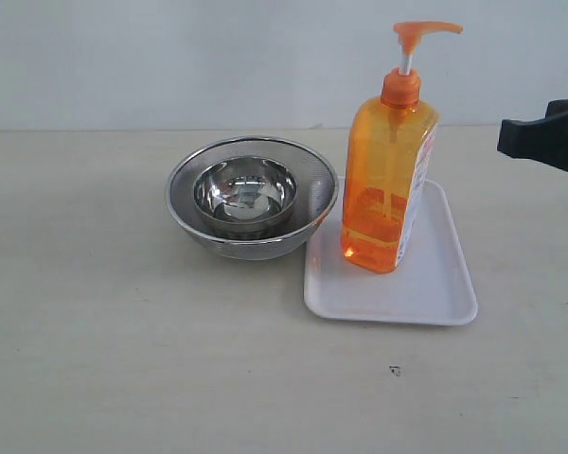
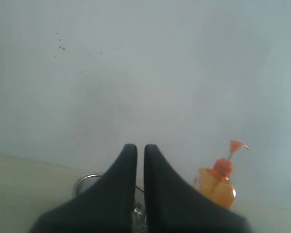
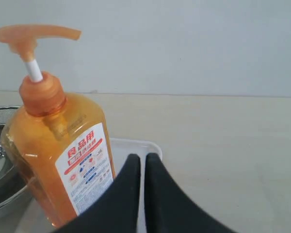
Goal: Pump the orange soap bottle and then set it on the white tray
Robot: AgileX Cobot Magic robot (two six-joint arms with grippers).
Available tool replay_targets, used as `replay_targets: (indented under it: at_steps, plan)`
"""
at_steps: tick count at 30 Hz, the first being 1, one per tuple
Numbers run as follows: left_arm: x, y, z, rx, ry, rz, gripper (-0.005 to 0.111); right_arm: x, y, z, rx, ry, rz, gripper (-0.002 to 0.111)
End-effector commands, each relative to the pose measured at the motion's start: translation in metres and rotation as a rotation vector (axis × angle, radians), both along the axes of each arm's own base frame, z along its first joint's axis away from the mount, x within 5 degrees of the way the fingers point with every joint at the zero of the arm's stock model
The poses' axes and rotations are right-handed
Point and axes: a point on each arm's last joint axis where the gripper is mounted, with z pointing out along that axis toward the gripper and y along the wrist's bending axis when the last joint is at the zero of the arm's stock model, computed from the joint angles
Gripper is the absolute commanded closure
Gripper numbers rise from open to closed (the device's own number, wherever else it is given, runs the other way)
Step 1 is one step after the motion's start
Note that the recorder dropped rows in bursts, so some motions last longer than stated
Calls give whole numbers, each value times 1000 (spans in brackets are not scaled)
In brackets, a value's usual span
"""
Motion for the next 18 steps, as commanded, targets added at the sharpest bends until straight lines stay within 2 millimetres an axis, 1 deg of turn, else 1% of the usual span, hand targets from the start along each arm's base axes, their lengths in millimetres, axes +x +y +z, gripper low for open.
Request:
replay_targets:
  at_steps: [1,4,7,11,13,14,18]
  plan:
    - [-4,3,-7,-2,48,47,102,-1,-3,0,-4,-8,-13,108]
    - [-4,5,-9,-6,70,86,102,-1,-3,0,-4,-8,-13,108]
    - [-3,7,-13,34,93,139,102,-1,-3,0,-4,-8,-13,108]
    - [2,11,-31,126,49,230,102,-1,-3,0,-4,-8,-13,108]
    - [2,13,-27,113,-11,251,102,-1,-3,0,-4,-8,-13,108]
    - [2,12,-31,146,26,243,102,-1,-3,0,-4,-8,-13,108]
    - [3,12,-33,241,27,257,102,-1,-3,0,-4,-8,-13,108]
